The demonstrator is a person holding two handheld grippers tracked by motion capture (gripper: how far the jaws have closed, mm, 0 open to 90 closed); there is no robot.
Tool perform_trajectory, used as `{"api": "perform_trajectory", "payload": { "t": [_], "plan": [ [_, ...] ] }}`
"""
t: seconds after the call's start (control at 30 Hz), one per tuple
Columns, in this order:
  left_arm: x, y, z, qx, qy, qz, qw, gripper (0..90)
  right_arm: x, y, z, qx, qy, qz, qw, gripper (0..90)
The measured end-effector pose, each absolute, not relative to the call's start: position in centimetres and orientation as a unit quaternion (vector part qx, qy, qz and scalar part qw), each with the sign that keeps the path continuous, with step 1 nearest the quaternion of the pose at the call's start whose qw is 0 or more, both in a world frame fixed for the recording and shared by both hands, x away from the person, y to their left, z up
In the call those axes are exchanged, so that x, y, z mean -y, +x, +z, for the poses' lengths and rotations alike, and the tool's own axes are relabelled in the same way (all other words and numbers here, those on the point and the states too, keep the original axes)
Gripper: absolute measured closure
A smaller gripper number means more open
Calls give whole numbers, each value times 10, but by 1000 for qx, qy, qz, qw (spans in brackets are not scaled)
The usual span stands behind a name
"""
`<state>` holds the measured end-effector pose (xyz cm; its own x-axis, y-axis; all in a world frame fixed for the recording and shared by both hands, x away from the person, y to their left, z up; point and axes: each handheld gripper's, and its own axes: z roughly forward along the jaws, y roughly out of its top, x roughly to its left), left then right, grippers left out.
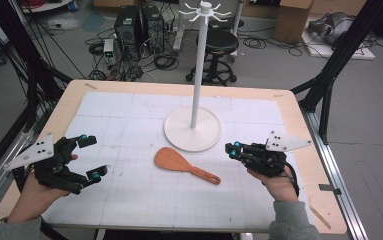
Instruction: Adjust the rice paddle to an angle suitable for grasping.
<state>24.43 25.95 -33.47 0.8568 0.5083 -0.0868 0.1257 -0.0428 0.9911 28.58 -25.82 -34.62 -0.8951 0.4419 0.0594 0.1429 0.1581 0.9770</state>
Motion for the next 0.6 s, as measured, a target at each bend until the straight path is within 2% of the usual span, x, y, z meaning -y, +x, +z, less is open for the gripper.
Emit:
{"api": "perform_trajectory", "payload": {
  "t": [0.6],
  "plan": [
    [-265,240,-338,-232,709,149,649,18,223,308,-379,-781,206,579,109,887]
  ]
}}
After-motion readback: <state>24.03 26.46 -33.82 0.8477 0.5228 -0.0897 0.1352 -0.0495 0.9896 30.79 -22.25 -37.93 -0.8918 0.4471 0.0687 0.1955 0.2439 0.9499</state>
